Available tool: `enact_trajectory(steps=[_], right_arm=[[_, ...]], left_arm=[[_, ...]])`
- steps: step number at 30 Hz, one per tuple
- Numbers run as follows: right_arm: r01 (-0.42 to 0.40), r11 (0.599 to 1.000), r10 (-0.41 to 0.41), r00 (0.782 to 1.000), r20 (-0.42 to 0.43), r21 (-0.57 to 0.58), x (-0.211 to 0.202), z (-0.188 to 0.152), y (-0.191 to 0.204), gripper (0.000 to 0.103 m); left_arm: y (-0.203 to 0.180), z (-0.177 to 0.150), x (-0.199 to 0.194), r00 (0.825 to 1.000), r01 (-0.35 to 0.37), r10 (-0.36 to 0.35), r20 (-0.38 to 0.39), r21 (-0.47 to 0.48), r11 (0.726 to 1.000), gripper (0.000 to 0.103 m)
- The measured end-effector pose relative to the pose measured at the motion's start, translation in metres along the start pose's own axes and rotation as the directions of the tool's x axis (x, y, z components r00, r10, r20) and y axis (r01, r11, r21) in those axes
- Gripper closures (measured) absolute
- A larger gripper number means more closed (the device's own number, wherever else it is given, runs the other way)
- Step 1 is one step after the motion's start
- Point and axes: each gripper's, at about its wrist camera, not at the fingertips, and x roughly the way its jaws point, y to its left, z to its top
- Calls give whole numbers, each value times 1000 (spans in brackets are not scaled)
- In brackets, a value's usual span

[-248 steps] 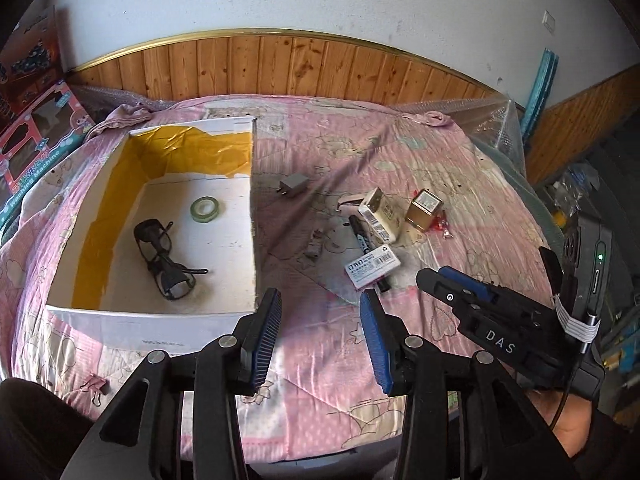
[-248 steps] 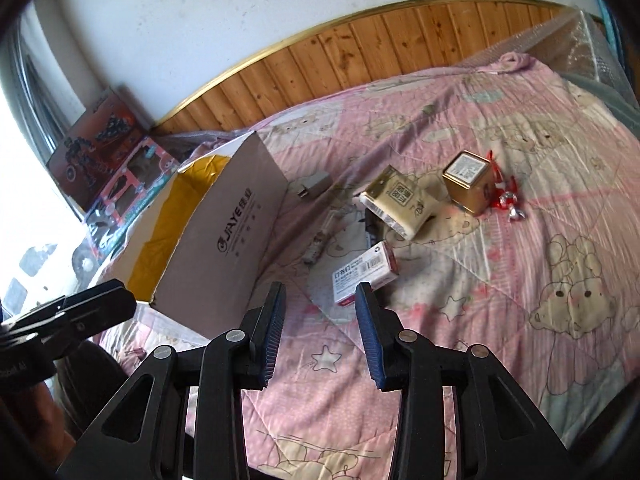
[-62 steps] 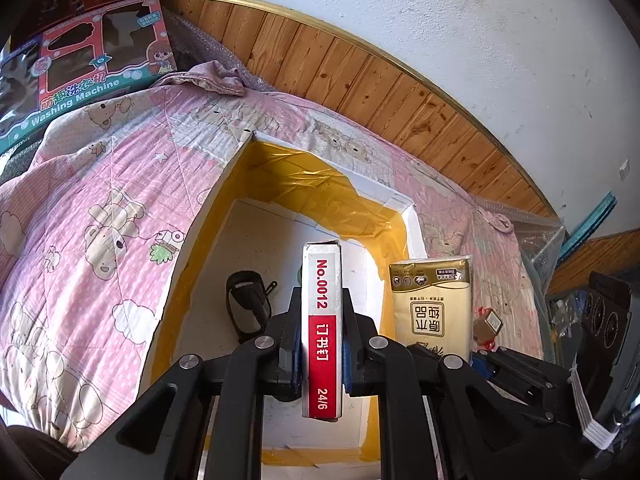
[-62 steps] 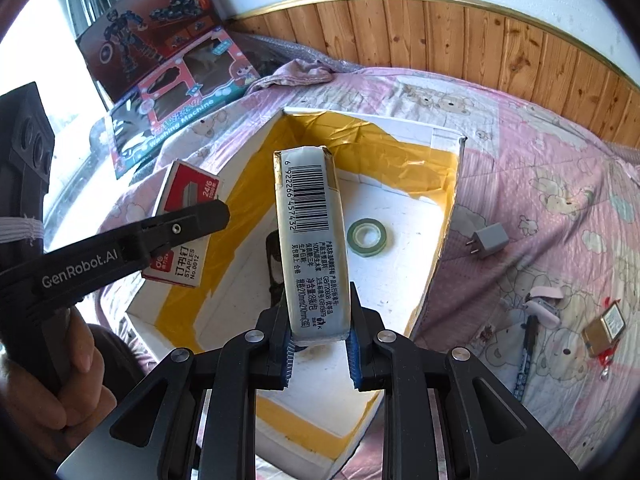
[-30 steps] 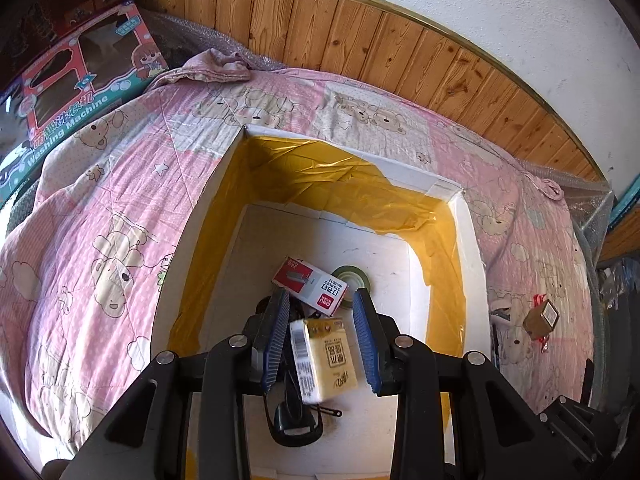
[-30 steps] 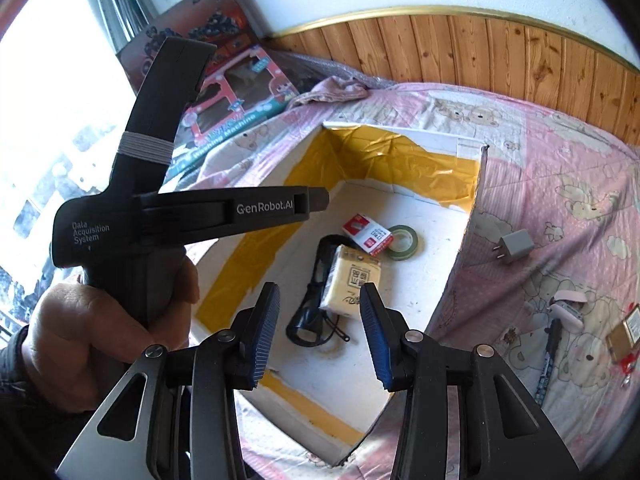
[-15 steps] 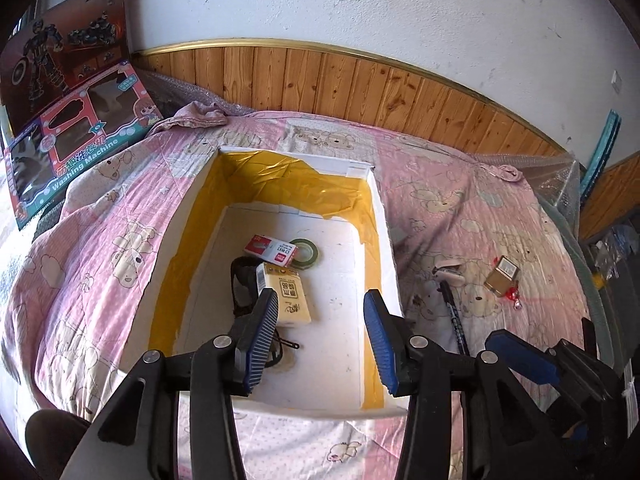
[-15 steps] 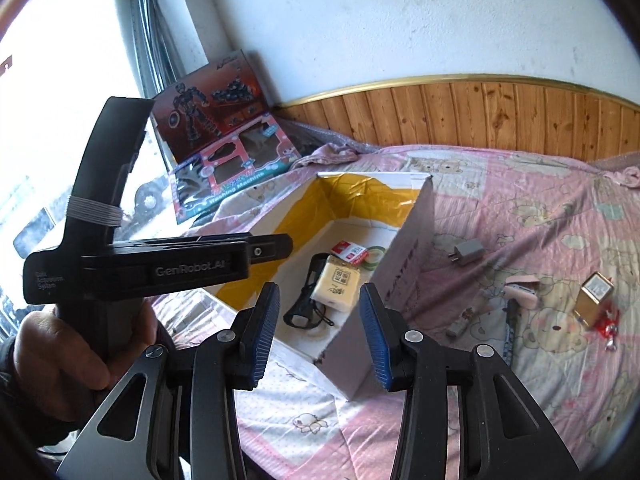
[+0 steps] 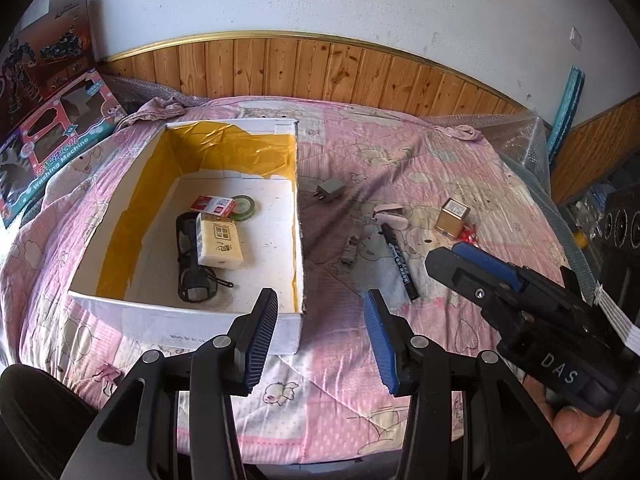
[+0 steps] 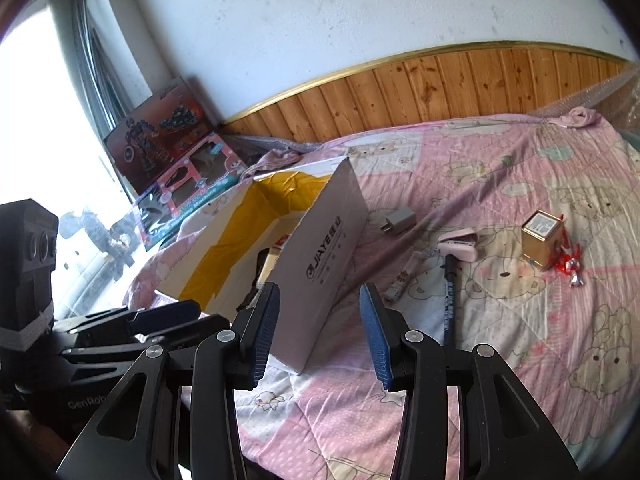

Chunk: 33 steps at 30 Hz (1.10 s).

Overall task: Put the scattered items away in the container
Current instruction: 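Move both grippers back toward the black marker and gold tin, then grasp the black marker with left gripper while right grasps the gold tin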

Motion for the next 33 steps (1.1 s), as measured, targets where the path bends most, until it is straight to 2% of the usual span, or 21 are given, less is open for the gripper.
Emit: enact_trajectory(steps=[8, 10, 17, 19, 26, 33], right_arm=[[90, 987, -87, 996, -24, 135, -11, 1, -51, 58], [131, 976, -126, 991, -41, 175, -12, -1, -69, 58], [206, 921, -184, 978, -99, 330, -17, -4, -138, 56], [229, 911, -199, 973, -119, 343, -13, -2, -152, 56], [310, 920, -273, 946, -173, 242, 15, 24, -179, 56], [346, 929, -313, 924, -220, 133, 52, 42, -205, 55]], left_arm=[[-28, -13, 21, 998, 44, -43, -51, 14, 999, 56], [-32, -13, 28, 997, 58, -57, -59, 6, 998, 56], [-60, -7, 69, 985, 112, -112, -135, -2, 994, 56], [-69, -2, 81, 981, 123, -121, -150, 5, 992, 51], [-93, 16, 126, 966, 165, -164, -197, -11, 986, 48], [-96, 22, 182, 954, 156, -171, -244, -79, 985, 48]])
